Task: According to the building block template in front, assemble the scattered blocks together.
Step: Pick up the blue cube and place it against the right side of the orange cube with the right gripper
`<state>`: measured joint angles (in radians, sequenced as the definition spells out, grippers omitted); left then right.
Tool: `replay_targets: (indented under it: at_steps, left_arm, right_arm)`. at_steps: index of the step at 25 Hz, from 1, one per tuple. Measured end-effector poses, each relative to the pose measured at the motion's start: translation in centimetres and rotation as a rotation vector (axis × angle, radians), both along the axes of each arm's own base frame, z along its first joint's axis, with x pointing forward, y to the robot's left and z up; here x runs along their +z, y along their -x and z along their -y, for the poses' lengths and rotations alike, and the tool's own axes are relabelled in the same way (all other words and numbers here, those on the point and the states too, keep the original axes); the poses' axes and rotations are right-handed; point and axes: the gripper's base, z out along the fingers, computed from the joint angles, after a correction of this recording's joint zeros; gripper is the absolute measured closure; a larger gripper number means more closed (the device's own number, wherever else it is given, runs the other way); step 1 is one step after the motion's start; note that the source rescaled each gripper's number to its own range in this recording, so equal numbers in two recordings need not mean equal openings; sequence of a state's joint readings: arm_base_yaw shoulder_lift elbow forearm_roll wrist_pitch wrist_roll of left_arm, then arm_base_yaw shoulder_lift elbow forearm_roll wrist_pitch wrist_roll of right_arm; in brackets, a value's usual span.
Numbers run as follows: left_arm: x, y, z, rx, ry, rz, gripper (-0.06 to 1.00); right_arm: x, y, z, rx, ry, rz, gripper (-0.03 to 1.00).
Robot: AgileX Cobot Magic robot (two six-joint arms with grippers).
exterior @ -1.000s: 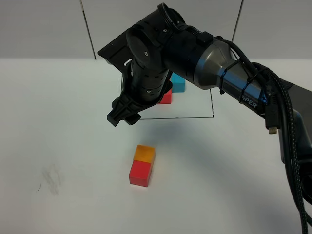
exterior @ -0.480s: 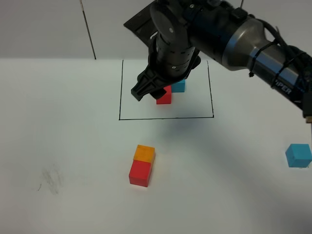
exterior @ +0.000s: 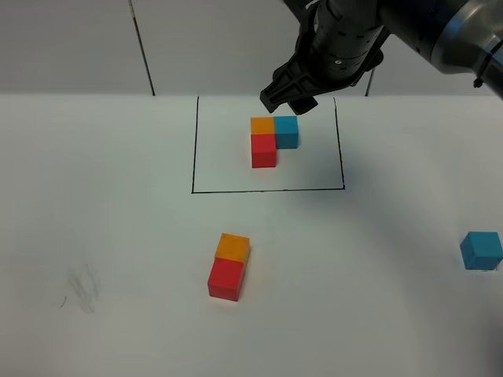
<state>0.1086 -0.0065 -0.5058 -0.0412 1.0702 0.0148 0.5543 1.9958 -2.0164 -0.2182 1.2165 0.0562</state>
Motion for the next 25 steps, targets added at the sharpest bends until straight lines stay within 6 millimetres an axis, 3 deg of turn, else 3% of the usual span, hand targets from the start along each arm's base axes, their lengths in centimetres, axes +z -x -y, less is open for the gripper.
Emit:
replay_targets:
  at_steps: [11, 17, 25]
  left_arm:
    - [0.0, 0.0, 0.0, 0.0, 0.0, 0.0, 0.94]
    - [0.0, 0.0, 0.0, 0.0, 0.0, 0.0, 0.94]
    - [0.0, 0.0, 0.0, 0.0, 0.0, 0.0, 0.94]
  right_arm:
    - [-1.6, -0.4, 5.5, -0.15, 0.033, -0.076, 0.14]
    - [-1.4, 1.1, 9.0, -0.242, 0.05, -0.102, 0.14]
    - [-3.7, 4.4, 13.0, -0.343, 0.048, -0.149, 0.14]
